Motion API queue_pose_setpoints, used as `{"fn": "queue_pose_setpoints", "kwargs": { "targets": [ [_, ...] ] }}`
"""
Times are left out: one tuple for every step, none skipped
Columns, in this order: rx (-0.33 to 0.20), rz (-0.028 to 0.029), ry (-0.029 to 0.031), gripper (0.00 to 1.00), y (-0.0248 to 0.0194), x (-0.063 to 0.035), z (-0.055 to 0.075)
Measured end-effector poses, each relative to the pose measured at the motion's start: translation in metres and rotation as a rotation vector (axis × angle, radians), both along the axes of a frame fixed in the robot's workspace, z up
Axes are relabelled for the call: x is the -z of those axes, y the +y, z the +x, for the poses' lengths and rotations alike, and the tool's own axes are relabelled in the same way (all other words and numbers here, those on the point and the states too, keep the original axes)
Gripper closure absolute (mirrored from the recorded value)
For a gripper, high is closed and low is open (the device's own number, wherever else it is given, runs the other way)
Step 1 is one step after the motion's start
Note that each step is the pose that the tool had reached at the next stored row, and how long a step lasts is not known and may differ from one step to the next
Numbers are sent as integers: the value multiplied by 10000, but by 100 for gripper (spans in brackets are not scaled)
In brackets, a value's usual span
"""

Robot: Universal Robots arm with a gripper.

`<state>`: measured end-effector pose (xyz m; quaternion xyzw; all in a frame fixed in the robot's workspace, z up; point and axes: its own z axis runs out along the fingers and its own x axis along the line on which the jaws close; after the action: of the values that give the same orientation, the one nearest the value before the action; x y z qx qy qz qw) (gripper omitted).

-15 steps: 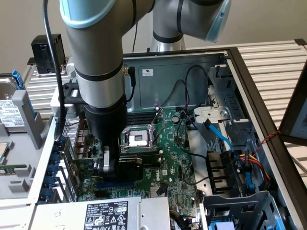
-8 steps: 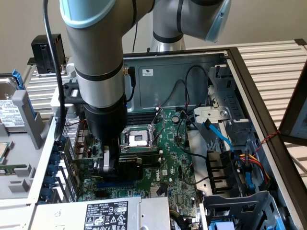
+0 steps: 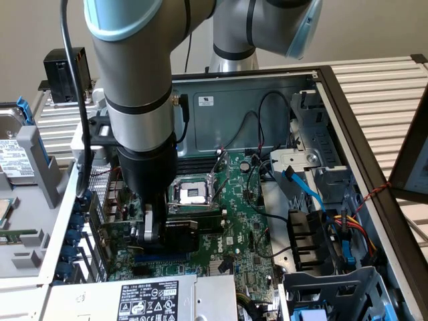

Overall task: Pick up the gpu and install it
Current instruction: 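Insert the gpu into the slot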

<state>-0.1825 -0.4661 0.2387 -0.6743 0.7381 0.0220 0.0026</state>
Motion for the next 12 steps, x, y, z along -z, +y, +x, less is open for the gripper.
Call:
{"fn": "queue_pose_setpoints", "kwargs": {
  "targets": [
    [-1,-2,1,72,0,2,0],
    [0,-5,2,72,0,4,0],
    [-1,-5,2,72,0,6,0],
    [-1,-8,4,72,0,8,0],
    [-1,-9,5,72,0,8,0],
    [-1,-9,5,72,0,8,0],
    [0,-8,5,72,0,9,0],
    [0,-8,5,72,0,9,0],
    [0,-8,5,72,0,9,0],
    [0,-8,5,72,0,9,0],
    [0,-8,5,72,0,9,0],
    [0,-8,5,72,0,9,0]
  ]
}}
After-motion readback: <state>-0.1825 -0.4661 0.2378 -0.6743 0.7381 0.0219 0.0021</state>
